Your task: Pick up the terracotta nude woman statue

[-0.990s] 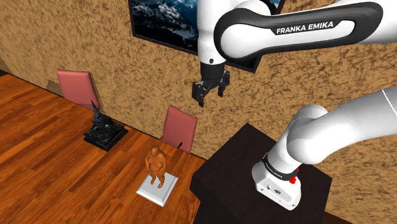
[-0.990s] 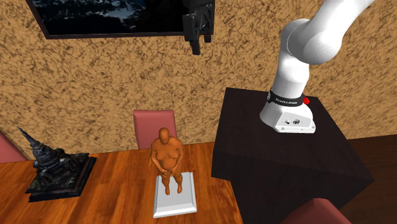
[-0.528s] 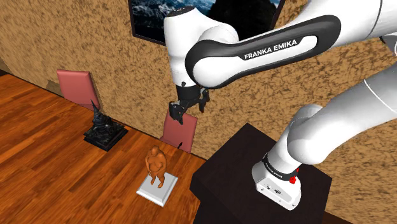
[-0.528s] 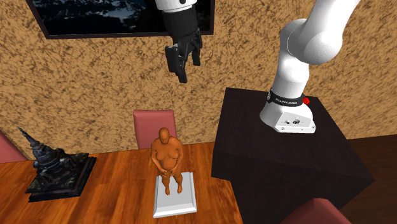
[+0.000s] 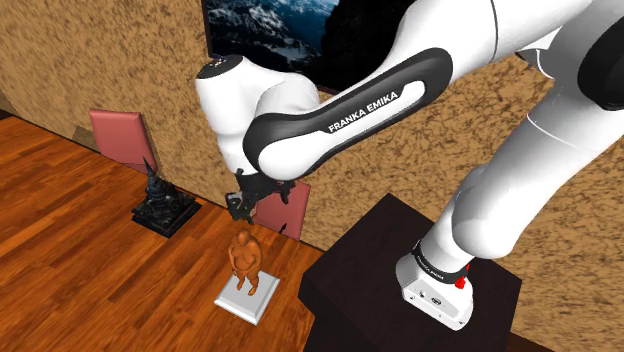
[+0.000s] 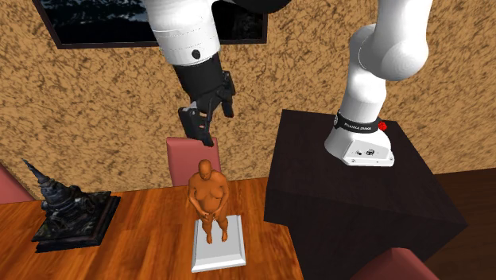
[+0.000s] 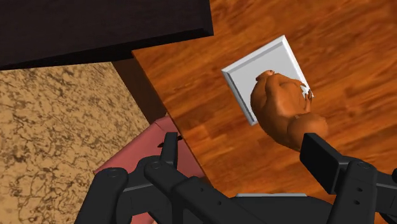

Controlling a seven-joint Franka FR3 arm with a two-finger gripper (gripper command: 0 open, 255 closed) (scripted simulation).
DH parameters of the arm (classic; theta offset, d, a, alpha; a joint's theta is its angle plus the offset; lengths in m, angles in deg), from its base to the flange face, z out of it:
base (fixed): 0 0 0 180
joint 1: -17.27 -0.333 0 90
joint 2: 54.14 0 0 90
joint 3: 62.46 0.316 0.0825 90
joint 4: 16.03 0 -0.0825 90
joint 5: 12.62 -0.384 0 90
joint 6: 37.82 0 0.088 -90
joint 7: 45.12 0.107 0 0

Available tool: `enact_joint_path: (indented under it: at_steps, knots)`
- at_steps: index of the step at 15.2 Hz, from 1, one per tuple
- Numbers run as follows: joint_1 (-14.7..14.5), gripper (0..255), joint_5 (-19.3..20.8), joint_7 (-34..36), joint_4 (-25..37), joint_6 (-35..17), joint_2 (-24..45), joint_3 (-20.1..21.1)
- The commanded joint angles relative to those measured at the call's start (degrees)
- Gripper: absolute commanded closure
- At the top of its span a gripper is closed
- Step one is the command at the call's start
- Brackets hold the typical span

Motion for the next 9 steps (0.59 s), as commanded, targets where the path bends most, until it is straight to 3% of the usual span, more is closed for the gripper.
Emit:
enact_joint_path:
  at_steps: [1,4,9]
  knots:
    - [-0.8,0,3.1,4.3,3.3,-1.0,5.7,1.3]
    - [-3.1,0,7.8,9.7,8.4,-1.4,13.6,1.8]
    - [-3.8,0,9.4,11.1,7.8,-3.9,16.0,1.2]
